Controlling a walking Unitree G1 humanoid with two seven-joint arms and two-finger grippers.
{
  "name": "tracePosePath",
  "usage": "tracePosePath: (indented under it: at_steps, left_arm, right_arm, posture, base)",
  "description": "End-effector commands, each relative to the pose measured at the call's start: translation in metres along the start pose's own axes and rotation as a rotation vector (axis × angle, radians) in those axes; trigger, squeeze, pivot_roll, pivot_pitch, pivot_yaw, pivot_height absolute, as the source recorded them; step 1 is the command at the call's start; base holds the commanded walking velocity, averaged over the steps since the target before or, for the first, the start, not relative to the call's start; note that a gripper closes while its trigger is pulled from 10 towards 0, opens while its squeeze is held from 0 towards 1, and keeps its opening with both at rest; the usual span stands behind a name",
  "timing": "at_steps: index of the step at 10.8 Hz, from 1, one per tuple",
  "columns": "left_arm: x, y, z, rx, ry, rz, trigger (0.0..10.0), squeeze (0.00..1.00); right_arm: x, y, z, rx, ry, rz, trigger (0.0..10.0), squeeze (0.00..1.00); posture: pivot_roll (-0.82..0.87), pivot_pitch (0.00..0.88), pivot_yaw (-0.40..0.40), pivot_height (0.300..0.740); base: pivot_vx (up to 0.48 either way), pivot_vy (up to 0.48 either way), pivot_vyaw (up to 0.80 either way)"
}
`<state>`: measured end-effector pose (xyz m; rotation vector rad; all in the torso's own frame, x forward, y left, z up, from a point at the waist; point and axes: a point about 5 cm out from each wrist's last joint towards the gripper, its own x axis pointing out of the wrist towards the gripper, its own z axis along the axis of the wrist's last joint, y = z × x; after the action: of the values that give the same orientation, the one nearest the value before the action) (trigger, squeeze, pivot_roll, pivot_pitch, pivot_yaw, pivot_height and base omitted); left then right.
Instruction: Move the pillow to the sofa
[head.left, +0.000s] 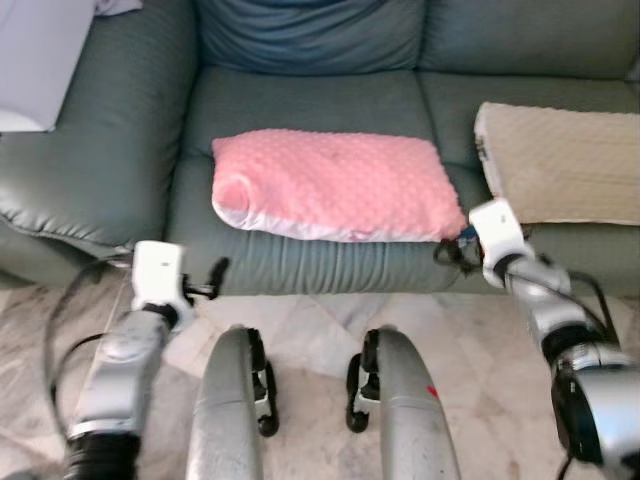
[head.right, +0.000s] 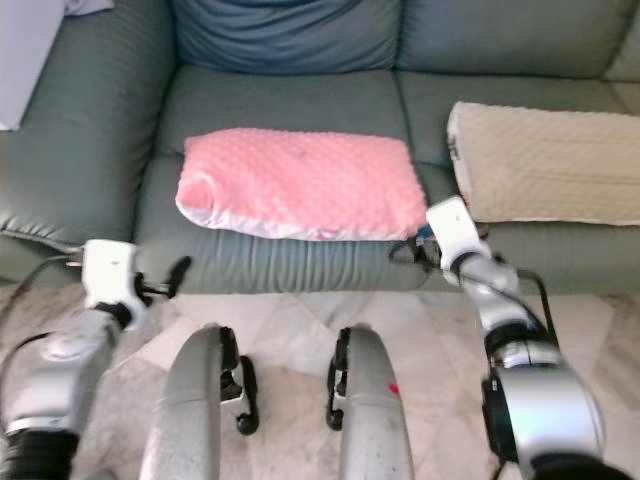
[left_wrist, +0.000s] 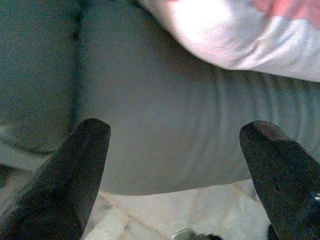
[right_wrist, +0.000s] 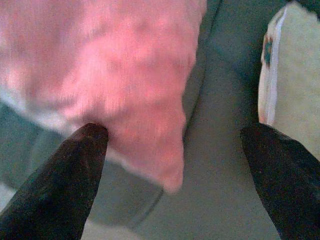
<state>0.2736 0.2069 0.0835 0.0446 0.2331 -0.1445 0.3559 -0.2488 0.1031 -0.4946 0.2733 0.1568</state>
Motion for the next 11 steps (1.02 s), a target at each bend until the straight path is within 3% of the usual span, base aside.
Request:
tracePosePath:
  at_steps: [1,4,6,8,11]
  left_arm:
    - [-0.006,0.003,-0.006,-0.004,0.031,0.003,10.0,0.0]
    - [-0.011,0.003,-0.003,0.008,0.041,-0.008,10.0,0.0]
    - [-0.011,0.005,-0.004,0.012,0.052,-0.005,10.0,0.0]
    - [-0.004,-0.003,-0.001,0.009,0.043,-0.018,10.0,0.0]
    - [0.015,-0.015,0.005,-0.027,0.023,-0.096,10.0,0.0]
  right_arm:
    - [-0.001,0.0,-0.008,-0.016,0.047,0.001,10.0,0.0]
    - [0.004,-0.008,0.004,-0.04,0.064,-0.056,10.0,0.0]
    - [0.005,-0.006,0.008,-0.069,0.055,-0.064,10.0,0.0]
    - [0.007,0.0,0.01,-0.067,0.026,-0.074,10.0,0.0]
    - [0.01,0.02,0.032,0.149,-0.191,-0.025,10.0,0.0]
  posture:
    - [0.15,0.359,0.026,0.641]
    - [0.18,0.377,0.031,0.641]
    - [0.17,0.374,0.032,0.641]
    - [0.16,0.349,0.025,0.641]
    - [0.09,0.24,-0.004,0.641]
  base:
    - [0.0,0.0,0.0]
    - [0.0,0.0,0.0]
    - [0.0,0.0,0.0]
    - [0.0,0.0,0.0]
    - [0.0,0.0,0.0]
